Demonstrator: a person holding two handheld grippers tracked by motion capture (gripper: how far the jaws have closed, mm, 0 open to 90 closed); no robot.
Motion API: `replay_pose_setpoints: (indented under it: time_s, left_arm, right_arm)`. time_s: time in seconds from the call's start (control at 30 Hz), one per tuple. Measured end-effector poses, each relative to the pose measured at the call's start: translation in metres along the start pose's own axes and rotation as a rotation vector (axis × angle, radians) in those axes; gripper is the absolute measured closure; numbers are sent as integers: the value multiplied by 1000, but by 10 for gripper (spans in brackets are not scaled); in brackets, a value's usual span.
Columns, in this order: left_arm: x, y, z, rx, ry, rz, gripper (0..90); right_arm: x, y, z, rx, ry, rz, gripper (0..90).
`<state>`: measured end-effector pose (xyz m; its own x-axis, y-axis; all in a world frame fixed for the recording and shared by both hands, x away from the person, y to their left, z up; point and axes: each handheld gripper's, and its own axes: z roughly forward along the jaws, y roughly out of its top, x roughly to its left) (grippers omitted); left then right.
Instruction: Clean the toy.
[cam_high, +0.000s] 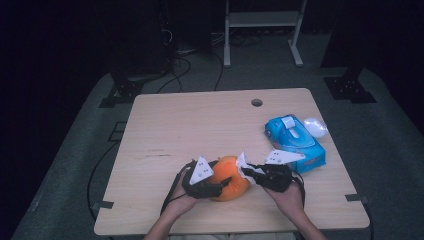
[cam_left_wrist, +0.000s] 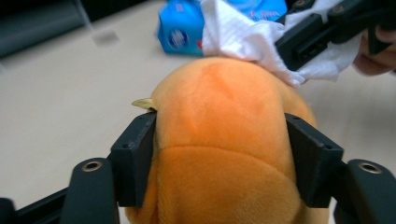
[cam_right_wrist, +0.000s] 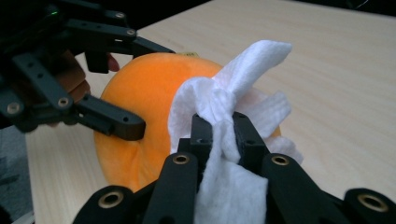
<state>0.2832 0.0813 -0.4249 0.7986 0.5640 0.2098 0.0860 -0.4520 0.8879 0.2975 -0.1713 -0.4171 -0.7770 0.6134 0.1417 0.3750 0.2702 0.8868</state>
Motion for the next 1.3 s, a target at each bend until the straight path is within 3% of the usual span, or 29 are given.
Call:
replay_pose_setpoints:
  time_s: [0.03,0.07,0.17,0.2,0.33,0.4,0.47,0.57,0.63,0.73,0.8,0.87,1.0,1.07,1.13,1.23,1.3]
  left_arm:
    - [-3,2,1,-3,7,37,340]
    - [-7,3,2,-6,-11,53,337]
    - [-12,1,5,-7,-33,75,288]
    - [-11,1,5,-10,-45,55,249]
    - [7,-2,3,-1,-63,-129,91]
    - [11,-7,5,15,-88,-189,115]
    - [7,-8,5,19,-77,-156,179]
    - [1,-4,5,29,-69,-113,218]
    - [1,-4,4,26,-72,-109,218]
    - [5,-6,2,15,-88,-138,201]
    - [7,-7,3,8,-93,-170,180]
    - [5,-6,4,10,-92,-154,184]
    - [-4,-3,4,15,-100,-82,191]
    - [-5,-2,3,16,-105,-73,189]
    - [-1,-2,2,7,-120,-93,174]
    - [7,-3,3,20,-104,-173,87]
    - [9,-7,6,35,-123,-214,80]
  right_arm:
    - [1,2,-2,-17,2,-8,800]
    - [3,4,-4,-35,9,-14,801]
    - [4,5,-4,-33,3,-30,800]
    - [1,3,-3,-22,-1,-23,800]
    - [-6,-8,1,8,-10,12,800]
    - [-5,-7,0,11,-13,13,800]
    - [1,-3,0,0,-5,18,800]
    - [24,5,2,-7,22,-76,799]
    - [30,8,5,3,5,-122,800]
    - [12,3,2,9,-33,-78,798]
    - [-2,-2,-1,18,-58,-22,798]
    - [-7,-4,-3,18,-57,7,799]
    - [12,5,-1,-6,-14,-58,798]
    - [16,8,-1,-7,-4,-75,798]
    - [12,5,-1,-2,3,-60,798]
    - [7,1,-2,-2,0,-38,797]
    - [7,1,-3,-4,2,-32,797]
